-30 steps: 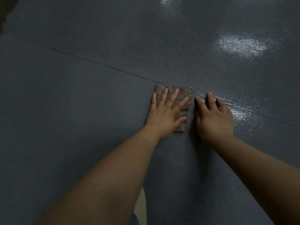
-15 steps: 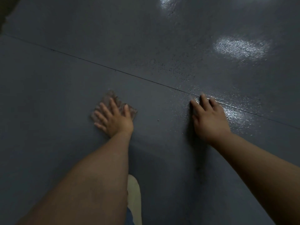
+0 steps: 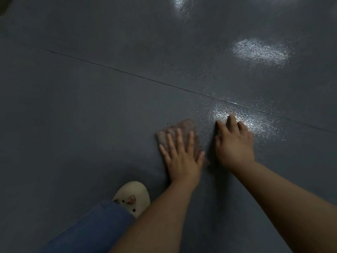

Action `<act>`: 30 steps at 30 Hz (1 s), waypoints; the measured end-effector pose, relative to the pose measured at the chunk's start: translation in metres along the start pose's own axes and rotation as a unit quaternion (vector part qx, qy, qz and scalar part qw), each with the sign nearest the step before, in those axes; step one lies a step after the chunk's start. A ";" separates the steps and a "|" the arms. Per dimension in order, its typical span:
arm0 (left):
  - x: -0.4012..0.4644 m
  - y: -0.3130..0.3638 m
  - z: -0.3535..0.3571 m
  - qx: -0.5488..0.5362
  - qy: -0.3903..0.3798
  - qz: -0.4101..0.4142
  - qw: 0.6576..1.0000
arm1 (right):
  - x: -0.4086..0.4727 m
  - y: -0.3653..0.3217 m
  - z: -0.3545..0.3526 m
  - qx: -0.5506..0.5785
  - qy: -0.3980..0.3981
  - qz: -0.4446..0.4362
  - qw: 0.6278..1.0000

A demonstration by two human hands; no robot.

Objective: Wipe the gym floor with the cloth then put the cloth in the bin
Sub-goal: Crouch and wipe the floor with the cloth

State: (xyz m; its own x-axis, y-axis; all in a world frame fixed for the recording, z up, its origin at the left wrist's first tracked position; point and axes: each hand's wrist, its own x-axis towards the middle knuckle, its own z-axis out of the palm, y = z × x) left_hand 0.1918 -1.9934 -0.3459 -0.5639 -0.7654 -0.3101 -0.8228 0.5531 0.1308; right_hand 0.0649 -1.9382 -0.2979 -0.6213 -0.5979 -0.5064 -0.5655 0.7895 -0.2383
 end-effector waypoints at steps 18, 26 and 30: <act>0.070 -0.147 -0.056 -0.158 0.036 -0.473 0.866 | -0.015 0.011 0.000 -0.002 -0.060 -0.031 0.998; 0.060 -0.075 -0.040 -0.033 0.021 -0.236 0.971 | -0.013 0.001 0.004 -0.019 -0.049 -0.026 0.998; 0.076 -0.048 -0.043 0.082 -0.047 0.080 0.992 | -0.006 -0.018 0.003 -0.033 -0.012 -0.049 0.998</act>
State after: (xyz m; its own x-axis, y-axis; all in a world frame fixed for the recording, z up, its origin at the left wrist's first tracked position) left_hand 0.1853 -2.0927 -0.3350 -0.6703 -0.6344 -0.3851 -0.6966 0.7167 0.0318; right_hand 0.0806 -1.9480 -0.2929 -0.5483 -0.6672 -0.5042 -0.6581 0.7162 -0.2322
